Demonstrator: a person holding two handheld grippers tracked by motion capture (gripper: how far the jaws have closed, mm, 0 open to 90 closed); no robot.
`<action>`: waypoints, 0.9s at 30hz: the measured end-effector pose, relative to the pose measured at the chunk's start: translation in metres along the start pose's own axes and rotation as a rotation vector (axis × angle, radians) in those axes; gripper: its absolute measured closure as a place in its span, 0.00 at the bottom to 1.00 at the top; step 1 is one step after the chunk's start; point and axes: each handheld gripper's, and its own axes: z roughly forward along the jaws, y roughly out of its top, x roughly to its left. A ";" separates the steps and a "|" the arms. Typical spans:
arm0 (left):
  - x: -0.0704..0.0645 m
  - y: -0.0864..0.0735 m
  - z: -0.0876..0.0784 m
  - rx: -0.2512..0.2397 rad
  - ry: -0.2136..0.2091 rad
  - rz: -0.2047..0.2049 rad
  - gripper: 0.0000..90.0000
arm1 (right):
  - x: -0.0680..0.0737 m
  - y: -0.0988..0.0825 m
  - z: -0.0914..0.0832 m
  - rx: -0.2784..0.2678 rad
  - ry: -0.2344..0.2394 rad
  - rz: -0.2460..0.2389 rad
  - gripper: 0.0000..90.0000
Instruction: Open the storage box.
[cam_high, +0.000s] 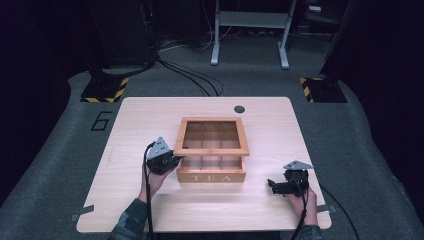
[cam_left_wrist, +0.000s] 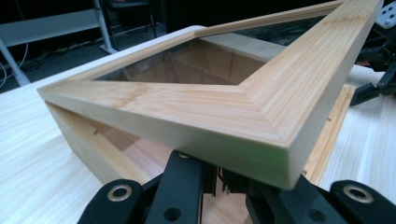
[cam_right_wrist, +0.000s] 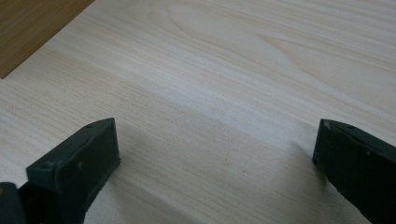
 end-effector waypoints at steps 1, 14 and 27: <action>0.000 -0.003 -0.001 0.002 -0.001 -0.006 0.95 | 0.000 0.000 0.000 0.000 0.000 0.000 0.00; -0.011 -0.019 -0.009 0.044 -0.020 -0.017 0.94 | 0.000 0.000 0.000 0.000 0.000 0.000 0.00; -0.016 -0.031 -0.028 0.073 -0.003 -0.037 0.94 | 0.000 0.000 0.000 0.001 0.001 0.002 0.00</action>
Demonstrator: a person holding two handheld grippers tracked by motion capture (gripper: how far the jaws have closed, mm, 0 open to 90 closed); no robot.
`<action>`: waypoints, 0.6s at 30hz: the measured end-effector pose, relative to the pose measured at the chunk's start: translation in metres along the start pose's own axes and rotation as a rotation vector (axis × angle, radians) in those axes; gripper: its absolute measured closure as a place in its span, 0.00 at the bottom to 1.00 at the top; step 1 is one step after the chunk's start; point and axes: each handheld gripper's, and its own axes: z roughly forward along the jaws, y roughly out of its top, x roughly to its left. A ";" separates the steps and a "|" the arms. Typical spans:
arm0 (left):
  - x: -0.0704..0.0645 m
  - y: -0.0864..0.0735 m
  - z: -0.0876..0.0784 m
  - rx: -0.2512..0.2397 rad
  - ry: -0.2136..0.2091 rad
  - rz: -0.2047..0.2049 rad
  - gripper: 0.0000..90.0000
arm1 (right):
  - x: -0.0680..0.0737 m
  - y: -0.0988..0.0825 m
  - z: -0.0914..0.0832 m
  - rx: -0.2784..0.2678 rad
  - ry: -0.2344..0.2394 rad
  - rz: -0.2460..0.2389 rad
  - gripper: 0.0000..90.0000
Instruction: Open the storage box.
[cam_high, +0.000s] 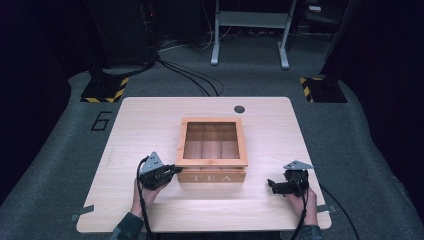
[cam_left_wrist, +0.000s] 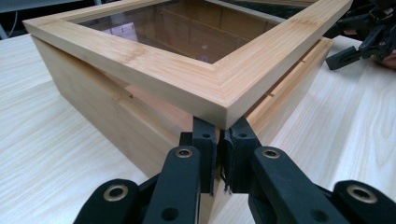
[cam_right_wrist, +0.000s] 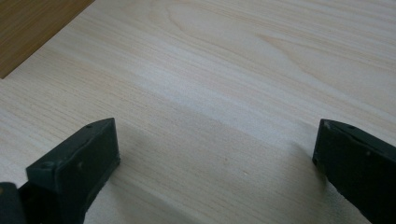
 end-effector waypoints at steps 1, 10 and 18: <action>0.000 -0.001 -0.001 -0.001 0.001 -0.003 0.93 | 0.000 0.000 0.000 -0.001 0.000 -0.001 0.00; -0.004 -0.006 -0.011 -0.005 0.022 -0.024 0.93 | 0.000 0.000 0.000 0.000 0.000 0.000 0.00; -0.005 -0.023 -0.014 0.030 0.040 -0.034 0.88 | 0.000 0.000 0.000 0.000 0.000 0.000 0.00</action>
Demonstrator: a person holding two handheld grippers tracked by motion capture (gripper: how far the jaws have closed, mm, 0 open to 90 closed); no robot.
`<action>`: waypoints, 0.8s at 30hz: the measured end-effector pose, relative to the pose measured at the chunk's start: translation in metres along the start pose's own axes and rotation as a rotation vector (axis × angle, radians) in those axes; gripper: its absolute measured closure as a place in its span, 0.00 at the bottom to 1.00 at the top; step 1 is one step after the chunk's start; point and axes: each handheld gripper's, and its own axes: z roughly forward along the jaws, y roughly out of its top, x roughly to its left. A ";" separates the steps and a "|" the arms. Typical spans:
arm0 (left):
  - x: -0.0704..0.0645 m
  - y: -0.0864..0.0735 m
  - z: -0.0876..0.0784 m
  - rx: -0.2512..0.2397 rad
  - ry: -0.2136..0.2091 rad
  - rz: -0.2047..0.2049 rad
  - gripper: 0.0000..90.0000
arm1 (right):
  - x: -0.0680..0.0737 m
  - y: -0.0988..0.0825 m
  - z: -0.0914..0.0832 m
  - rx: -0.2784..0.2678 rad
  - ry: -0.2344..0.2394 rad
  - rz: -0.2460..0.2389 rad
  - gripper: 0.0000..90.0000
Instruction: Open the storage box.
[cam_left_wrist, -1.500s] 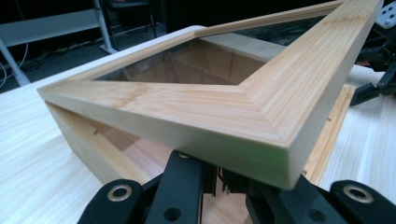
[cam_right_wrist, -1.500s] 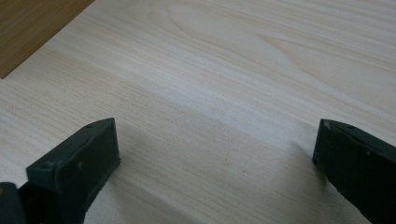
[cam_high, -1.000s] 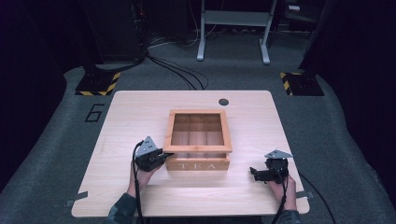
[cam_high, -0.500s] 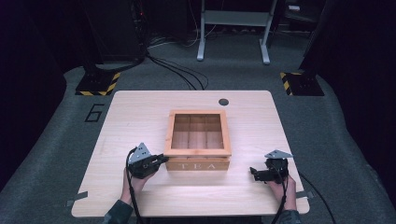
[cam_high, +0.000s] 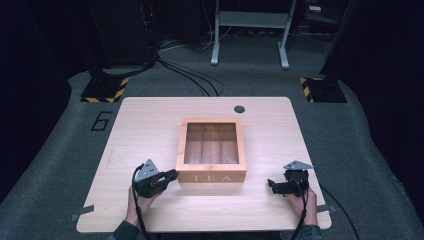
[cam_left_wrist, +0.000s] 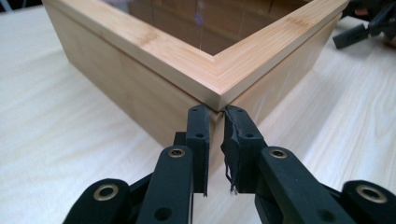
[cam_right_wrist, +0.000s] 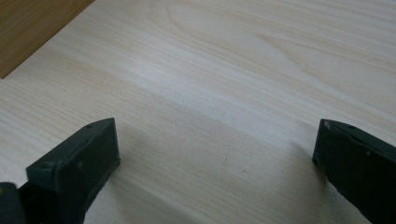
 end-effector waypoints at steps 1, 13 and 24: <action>0.002 -0.002 -0.003 0.003 0.001 -0.005 0.89 | 0.000 0.000 0.000 0.000 0.000 0.000 0.00; 0.017 -0.029 -0.027 0.120 0.127 -0.090 0.53 | 0.000 0.000 0.000 0.000 -0.001 0.001 0.00; 0.028 -0.048 -0.033 0.259 0.178 -0.147 0.16 | 0.000 0.000 0.000 -0.001 -0.003 -0.004 0.00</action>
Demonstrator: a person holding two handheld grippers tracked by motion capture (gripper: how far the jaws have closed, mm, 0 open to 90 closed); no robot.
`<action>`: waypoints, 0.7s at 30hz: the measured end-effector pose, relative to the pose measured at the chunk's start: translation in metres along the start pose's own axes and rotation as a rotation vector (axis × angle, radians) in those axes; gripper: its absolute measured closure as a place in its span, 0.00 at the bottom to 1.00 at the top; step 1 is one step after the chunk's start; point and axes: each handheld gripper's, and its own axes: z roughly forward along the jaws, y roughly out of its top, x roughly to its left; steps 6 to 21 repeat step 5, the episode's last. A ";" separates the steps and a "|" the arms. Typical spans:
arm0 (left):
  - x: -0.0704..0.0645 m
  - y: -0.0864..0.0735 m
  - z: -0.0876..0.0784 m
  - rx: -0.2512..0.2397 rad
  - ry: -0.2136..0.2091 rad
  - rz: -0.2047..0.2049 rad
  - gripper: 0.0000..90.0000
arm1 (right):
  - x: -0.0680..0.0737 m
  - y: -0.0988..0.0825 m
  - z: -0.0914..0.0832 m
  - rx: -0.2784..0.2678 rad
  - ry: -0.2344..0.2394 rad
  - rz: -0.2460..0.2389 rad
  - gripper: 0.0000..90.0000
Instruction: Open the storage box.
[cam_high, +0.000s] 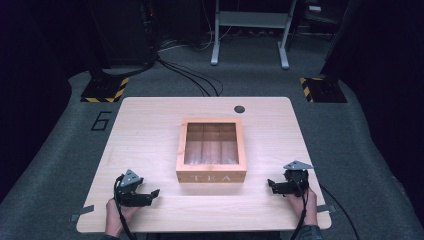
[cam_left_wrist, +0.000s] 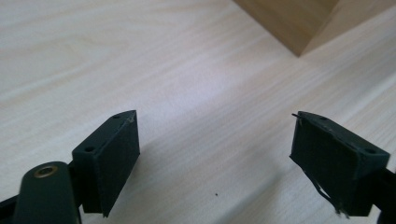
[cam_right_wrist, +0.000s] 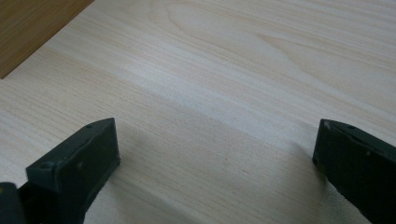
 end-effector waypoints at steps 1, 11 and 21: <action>-0.001 -0.001 0.000 -0.001 0.013 0.010 0.16 | 0.000 0.000 0.000 0.000 0.000 0.000 0.00; -0.003 -0.002 0.002 -0.013 0.047 0.035 0.15 | 0.000 0.000 0.000 0.001 0.000 -0.001 0.00; -0.003 -0.002 0.002 -0.013 0.047 0.035 0.15 | 0.000 0.000 0.000 0.001 0.000 -0.001 0.00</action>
